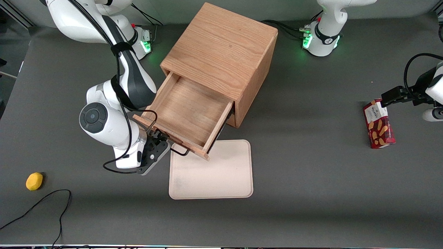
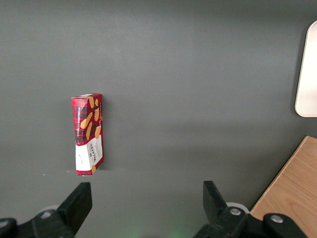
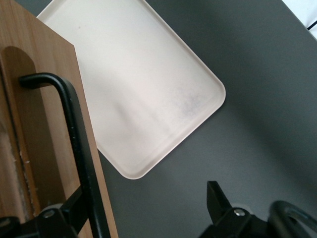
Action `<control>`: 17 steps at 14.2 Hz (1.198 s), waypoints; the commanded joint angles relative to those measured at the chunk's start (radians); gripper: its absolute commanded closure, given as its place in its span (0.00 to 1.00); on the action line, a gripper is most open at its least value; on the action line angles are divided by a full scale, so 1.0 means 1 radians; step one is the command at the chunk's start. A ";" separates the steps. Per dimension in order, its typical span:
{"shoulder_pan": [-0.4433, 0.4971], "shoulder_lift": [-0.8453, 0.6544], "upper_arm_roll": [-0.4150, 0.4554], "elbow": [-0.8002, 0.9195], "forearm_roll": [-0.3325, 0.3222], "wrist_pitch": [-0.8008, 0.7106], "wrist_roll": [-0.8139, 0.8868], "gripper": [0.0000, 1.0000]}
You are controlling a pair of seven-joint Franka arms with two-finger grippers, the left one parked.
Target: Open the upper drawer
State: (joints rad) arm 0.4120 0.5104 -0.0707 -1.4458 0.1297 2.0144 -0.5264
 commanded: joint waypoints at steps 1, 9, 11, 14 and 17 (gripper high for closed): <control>-0.015 0.033 0.003 0.048 -0.016 -0.005 -0.020 0.00; -0.025 0.048 -0.009 0.079 -0.016 -0.008 -0.020 0.00; -0.025 0.048 -0.009 0.079 -0.016 -0.009 -0.020 0.00; -0.024 0.042 -0.009 0.113 -0.015 -0.058 -0.012 0.00; -0.024 0.037 -0.009 0.165 -0.015 -0.132 -0.009 0.00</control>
State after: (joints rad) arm 0.3947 0.5400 -0.0821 -1.3520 0.1296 1.9484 -0.5334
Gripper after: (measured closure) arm 0.000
